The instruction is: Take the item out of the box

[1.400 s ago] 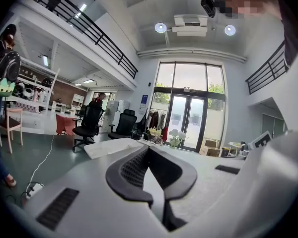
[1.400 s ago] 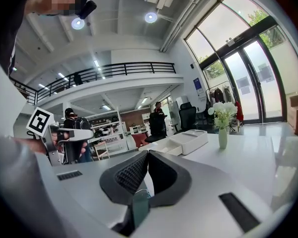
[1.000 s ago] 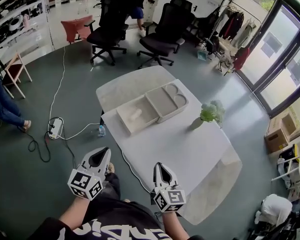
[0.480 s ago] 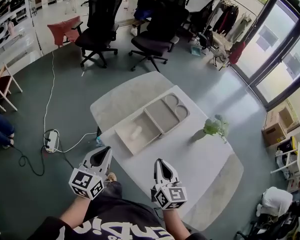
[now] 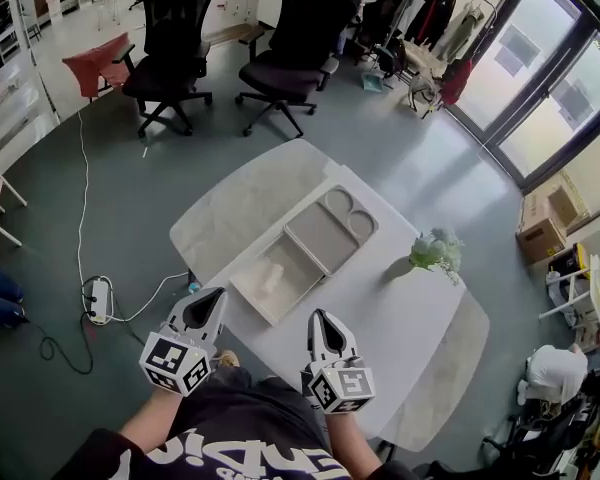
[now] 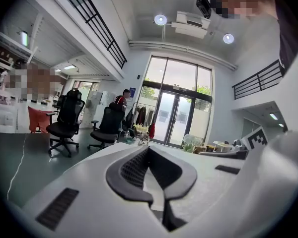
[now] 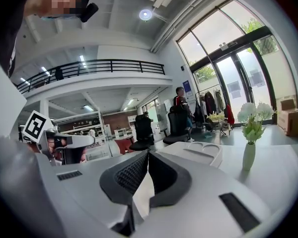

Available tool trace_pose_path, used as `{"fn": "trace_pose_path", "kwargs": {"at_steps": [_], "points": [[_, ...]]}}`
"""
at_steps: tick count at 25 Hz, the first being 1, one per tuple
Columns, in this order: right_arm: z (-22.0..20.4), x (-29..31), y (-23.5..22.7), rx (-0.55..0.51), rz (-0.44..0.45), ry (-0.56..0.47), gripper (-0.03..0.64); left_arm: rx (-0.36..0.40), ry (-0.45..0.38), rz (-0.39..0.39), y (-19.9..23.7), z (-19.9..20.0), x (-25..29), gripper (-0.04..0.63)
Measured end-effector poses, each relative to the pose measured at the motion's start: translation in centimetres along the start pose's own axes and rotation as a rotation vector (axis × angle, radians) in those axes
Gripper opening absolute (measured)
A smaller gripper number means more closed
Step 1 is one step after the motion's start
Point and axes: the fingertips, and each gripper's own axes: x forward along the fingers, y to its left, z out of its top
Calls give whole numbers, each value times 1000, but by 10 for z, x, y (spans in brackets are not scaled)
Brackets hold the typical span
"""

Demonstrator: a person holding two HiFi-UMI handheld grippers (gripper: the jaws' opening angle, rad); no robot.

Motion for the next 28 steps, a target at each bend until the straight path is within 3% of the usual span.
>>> {"fn": "trace_pose_path", "kwargs": {"at_steps": [15, 23, 28], "points": [[12, 13, -12, -37, 44, -18, 53, -28, 7, 7, 1, -5, 22, 9], [3, 21, -17, -16, 79, 16, 225, -26, 7, 14, -2, -5, 29, 9], [-4, 31, -17, -12, 94, 62, 230, -27, 8, 17, 0, -4, 31, 9]]}}
